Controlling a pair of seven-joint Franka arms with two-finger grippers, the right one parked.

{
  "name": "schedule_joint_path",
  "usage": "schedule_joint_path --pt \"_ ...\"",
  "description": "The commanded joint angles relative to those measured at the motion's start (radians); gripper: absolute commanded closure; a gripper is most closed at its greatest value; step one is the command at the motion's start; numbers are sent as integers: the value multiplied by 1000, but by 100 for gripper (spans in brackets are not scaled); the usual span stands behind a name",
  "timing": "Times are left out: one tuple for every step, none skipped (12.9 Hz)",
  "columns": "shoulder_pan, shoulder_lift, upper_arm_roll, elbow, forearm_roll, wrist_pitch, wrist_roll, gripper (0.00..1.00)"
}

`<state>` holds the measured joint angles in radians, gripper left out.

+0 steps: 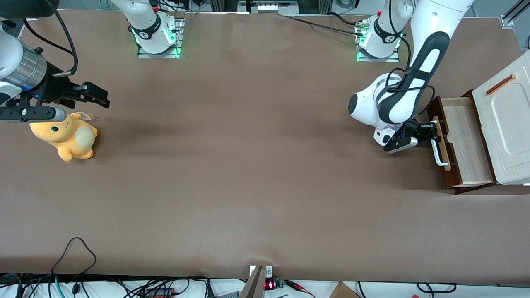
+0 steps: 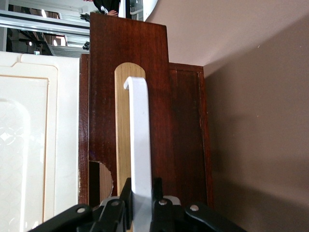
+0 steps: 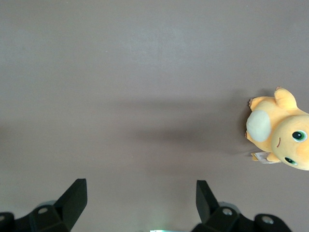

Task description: Open lower drawer with left arm only

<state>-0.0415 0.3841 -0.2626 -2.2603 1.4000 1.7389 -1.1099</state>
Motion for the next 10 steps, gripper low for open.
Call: schedule_joint_path --pt "-6 -27 -6 11 -70 17 47 13" --pt "-6 -54 -10 13 -91 19 47 0" --pt "-6 -76 -45 18 -146 17 47 0" --pt "-6 -88 -68 59 -245 17 47 0" --pt "-6 -108 -79 106 -368 14 47 0" --pt "-6 -137 -93 142 -471 14 51 0" --pt "-6 -168 -98 172 -542 14 83 0" --pt "-3 -194 -112 201 -597 14 125 0" --pt "5 -221 -115 241 -680 13 158 0" --pt "11 -247 -115 299 -785 4 210 0"
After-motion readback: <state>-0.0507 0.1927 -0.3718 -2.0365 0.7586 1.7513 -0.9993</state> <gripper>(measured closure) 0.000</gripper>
